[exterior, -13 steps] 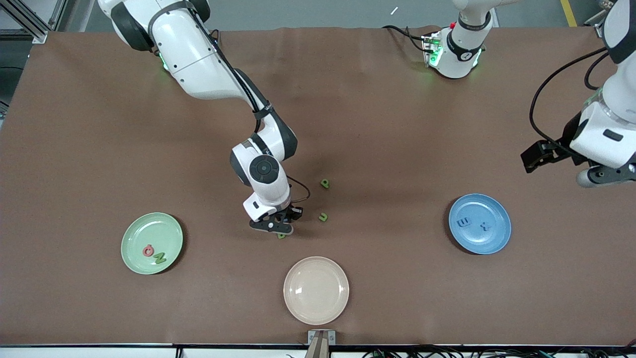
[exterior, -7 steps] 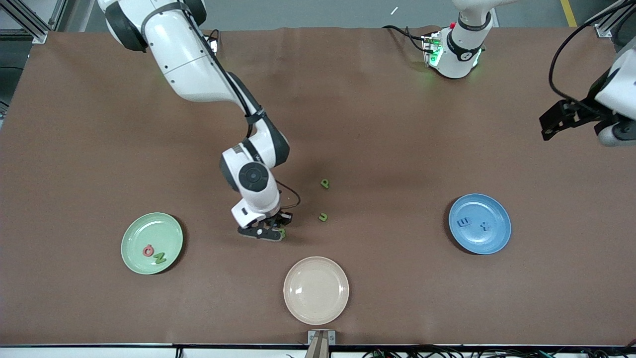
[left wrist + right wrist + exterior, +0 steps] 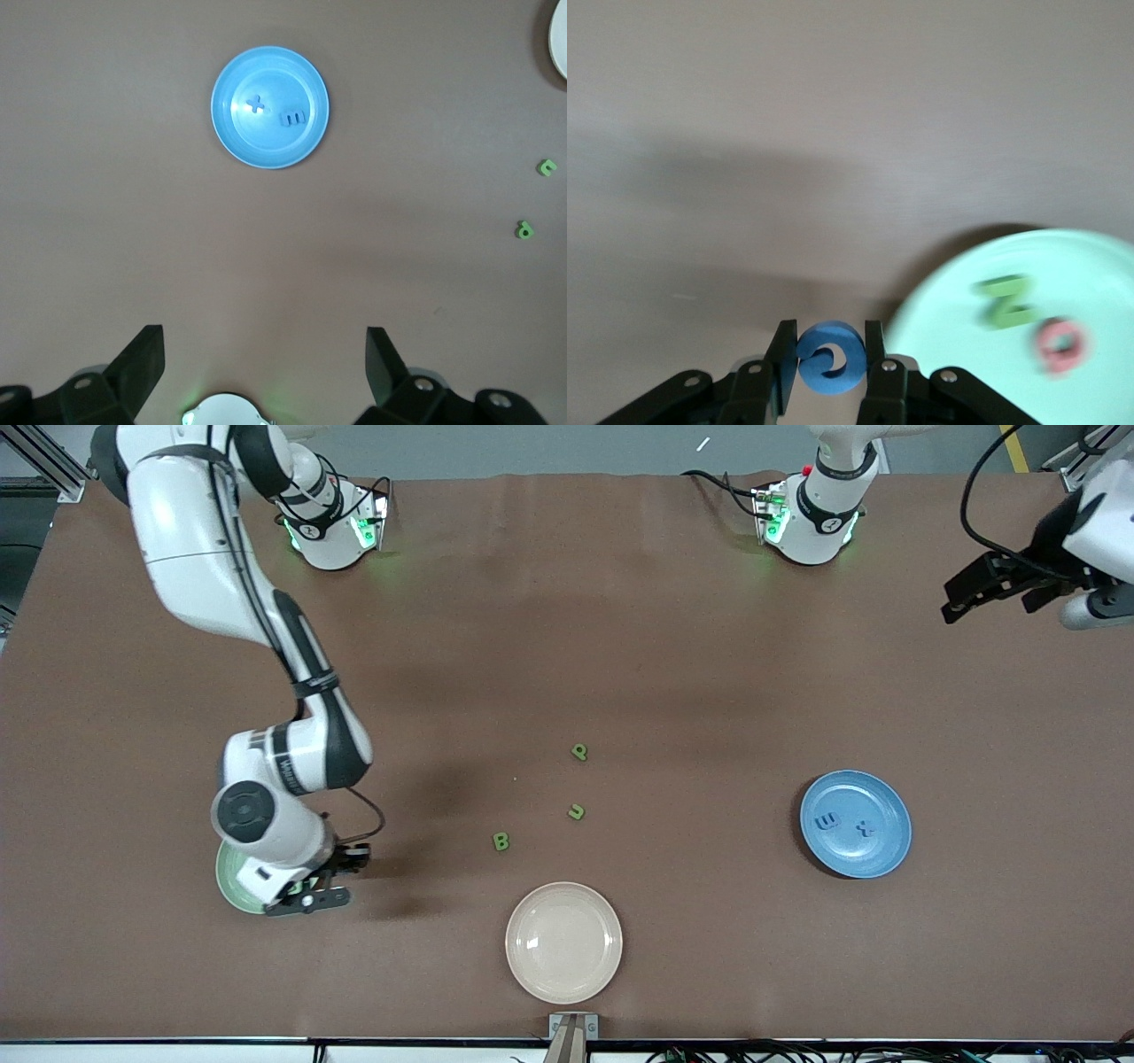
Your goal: Sort upper and lower case letters into plates
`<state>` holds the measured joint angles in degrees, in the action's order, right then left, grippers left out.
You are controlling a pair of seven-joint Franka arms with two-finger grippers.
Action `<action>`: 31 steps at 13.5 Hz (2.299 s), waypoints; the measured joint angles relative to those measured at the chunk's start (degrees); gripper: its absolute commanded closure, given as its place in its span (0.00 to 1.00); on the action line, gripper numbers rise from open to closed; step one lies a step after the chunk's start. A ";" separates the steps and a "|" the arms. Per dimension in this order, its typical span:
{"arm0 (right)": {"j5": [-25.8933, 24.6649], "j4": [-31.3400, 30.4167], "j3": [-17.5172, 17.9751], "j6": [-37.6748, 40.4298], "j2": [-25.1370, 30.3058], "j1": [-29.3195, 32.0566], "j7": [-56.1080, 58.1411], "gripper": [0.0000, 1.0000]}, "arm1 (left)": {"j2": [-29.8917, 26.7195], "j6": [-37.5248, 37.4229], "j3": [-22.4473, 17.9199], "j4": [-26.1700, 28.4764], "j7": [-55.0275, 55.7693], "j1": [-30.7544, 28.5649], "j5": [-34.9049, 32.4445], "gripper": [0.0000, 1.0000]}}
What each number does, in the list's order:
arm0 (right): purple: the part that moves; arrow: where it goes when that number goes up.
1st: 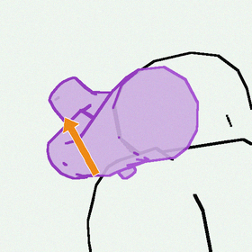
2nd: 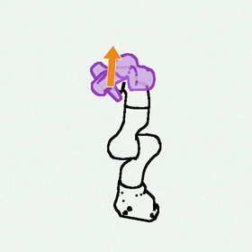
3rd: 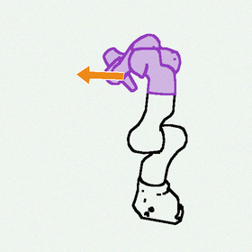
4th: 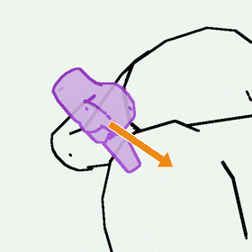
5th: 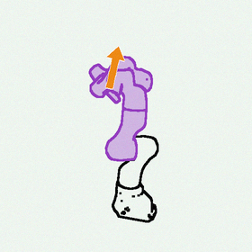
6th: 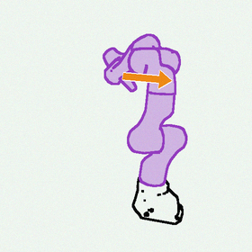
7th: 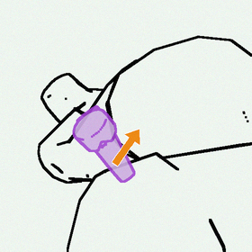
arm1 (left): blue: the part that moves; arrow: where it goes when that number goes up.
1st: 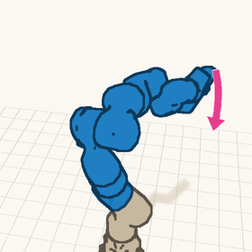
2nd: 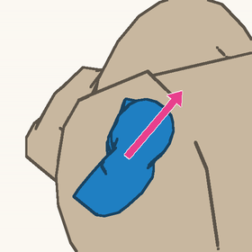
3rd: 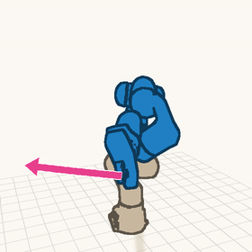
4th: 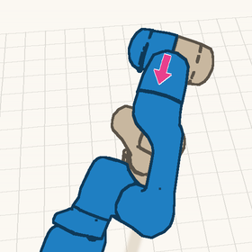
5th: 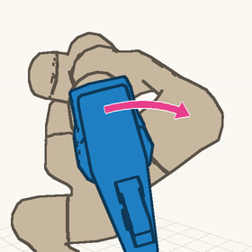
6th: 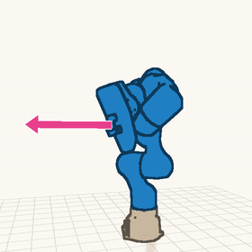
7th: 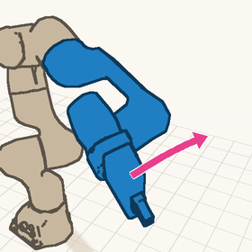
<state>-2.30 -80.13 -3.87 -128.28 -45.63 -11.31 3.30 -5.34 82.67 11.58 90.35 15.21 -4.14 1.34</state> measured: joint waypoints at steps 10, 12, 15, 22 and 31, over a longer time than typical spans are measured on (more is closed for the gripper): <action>0.27 -0.42 2.27 -2.79 -0.74 4.25 9.93 0.01 | -0.59 0.82 -0.17 1.07 -0.46 1.33 -0.10 0.00; 0.39 -0.38 4.44 -2.14 -0.73 2.40 3.97 0.01 | -0.59 0.89 -0.15 1.07 -0.47 1.33 -0.21 0.00; 0.41 -0.32 8.71 -1.63 -0.69 -0.99 -9.71 0.01 | -0.57 1.60 0.00 1.12 -0.50 1.36 -0.42 0.00; 0.26 -0.90 9.27 -10.22 -0.93 -9.77 -26.33 0.01 | 1.01 5.03 0.79 1.67 -0.50 1.55 -0.49 0.00; -1.68 -2.06 7.99 -14.31 -4.67 -14.99 -30.51 0.02 | 1.11 7.10 0.98 1.61 -0.50 1.61 -0.62 0.00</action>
<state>-3.98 -82.19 4.12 -142.59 -50.30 -26.30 -27.21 -4.23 89.77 12.56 91.97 14.72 -2.53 0.72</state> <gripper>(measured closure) 0.009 0.000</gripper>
